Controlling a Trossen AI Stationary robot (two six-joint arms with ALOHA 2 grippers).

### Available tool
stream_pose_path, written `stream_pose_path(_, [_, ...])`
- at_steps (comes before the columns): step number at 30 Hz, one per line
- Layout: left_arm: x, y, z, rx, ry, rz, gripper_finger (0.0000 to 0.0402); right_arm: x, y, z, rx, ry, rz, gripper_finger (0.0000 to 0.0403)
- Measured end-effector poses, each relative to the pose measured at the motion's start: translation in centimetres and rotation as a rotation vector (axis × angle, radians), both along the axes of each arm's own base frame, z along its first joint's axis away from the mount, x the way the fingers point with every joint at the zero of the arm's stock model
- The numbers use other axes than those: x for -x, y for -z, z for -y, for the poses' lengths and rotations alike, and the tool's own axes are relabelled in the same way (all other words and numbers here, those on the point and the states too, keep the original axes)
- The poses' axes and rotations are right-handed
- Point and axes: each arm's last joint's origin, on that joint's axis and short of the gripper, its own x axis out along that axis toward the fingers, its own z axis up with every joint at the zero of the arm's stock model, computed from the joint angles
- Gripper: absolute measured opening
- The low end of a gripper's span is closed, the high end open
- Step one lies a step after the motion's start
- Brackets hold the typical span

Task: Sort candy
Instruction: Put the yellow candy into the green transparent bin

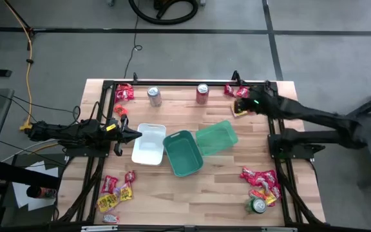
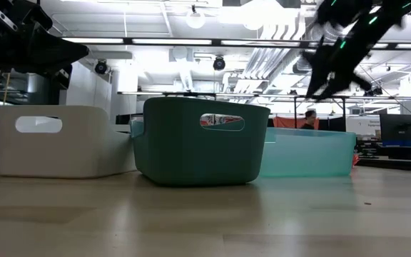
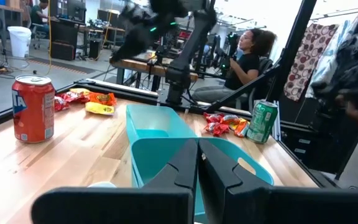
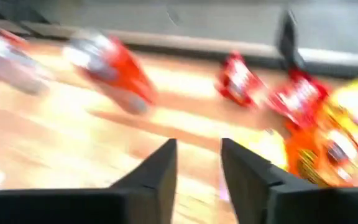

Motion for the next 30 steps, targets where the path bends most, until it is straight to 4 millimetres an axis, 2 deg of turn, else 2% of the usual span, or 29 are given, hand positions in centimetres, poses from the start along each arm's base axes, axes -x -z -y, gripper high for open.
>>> stream_pose_path(4, [0.0,0.0,0.0,0.000,0.000,0.000,0.0001,-1.0,3.3,3.7,-0.227,0.038,-0.094,0.0197])
stream_pose_path(8, [0.0,0.0,0.0,0.000,0.000,0.000,0.0001,-1.6,6.2,6.1,-0.338,0.054,-0.197,0.0228])
stream_pose_path(11, [0.0,0.0,0.0,0.000,0.000,0.000,0.0001,-1.8,7.9,7.0,-0.397,0.083,-0.251,0.0231])
stream_pose_path(21, [0.0,0.0,0.0,0.000,0.000,0.000,0.0001,-3.4,10.7,8.2,-0.419,0.084,-0.323,0.0230])
stream_pose_path(23, [0.0,0.0,0.0,0.000,0.000,0.000,0.0001,-3.5,11.1,8.3,-0.417,0.071,-0.347,0.0219])
stream_pose_path(25, [0.0,0.0,0.0,0.000,0.000,0.000,0.0001,-3.6,11.3,8.1,-0.421,0.044,-0.375,0.0189])
stream_pose_path(27, [0.0,0.0,0.0,0.000,0.000,0.000,0.0001,-3.7,11.1,7.7,-0.408,0.006,-0.389,0.0138])
stream_pose_path(30, [0.0,0.0,0.0,0.000,0.000,0.000,0.0001,-3.6,10.3,6.8,-0.399,-0.061,-0.407,0.0039])
